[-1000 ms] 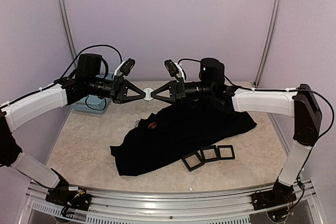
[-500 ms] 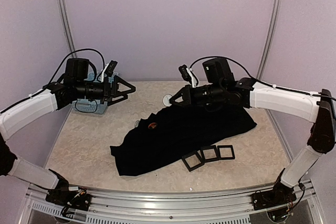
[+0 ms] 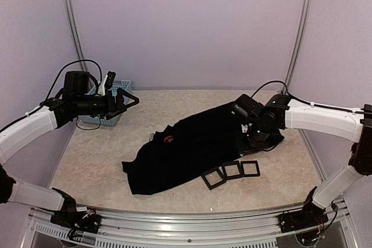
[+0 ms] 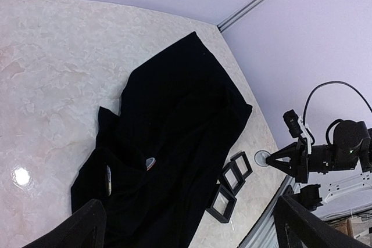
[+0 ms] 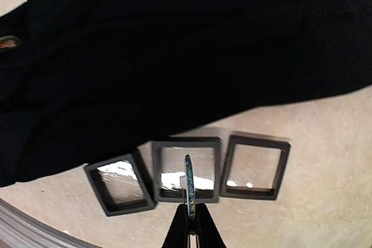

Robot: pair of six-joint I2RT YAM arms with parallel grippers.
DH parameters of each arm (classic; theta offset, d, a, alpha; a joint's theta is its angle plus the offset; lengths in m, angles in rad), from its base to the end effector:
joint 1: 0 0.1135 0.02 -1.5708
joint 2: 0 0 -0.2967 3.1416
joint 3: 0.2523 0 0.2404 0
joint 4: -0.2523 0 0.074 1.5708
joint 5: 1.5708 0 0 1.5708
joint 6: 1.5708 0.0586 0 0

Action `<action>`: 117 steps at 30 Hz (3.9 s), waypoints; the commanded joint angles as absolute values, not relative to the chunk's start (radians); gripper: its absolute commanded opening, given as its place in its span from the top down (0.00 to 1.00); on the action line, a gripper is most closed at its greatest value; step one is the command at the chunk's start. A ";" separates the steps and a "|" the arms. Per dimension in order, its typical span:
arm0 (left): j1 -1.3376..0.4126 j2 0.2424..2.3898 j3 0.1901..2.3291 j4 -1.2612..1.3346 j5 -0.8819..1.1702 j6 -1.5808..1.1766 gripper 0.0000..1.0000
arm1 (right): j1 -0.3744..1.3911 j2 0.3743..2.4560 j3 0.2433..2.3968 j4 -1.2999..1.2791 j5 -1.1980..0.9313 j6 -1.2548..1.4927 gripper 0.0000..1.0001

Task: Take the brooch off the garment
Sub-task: Place the brooch in the brooch box, then pick up the brooch from the crumpled clothing.

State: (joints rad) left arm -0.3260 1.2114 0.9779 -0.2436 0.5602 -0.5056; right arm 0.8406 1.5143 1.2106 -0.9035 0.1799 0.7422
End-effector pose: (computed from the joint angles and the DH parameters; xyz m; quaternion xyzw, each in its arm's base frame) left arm 0.2419 -0.1146 0.3390 0.0696 0.8305 -0.4179 0.3618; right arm 0.2013 0.2092 0.2743 -0.0319 0.9792 0.0660 0.1894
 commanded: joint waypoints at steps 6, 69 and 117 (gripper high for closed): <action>-0.321 1.218 0.944 -0.251 0.541 -0.466 0.01 | 0.850 1.563 1.136 -1.150 0.321 0.902 1.00; -0.322 1.109 0.854 -0.277 0.511 -0.515 0.01 | 0.841 1.882 1.241 -1.121 0.373 0.844 0.92; -0.394 1.538 0.948 -0.339 0.623 -0.465 0.01 | 0.763 1.933 1.555 -0.600 0.105 0.596 0.40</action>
State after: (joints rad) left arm -0.4057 1.5002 0.8997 -0.3248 0.6174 -0.4896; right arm 0.7998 1.8721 1.5417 -0.6098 0.0937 0.5625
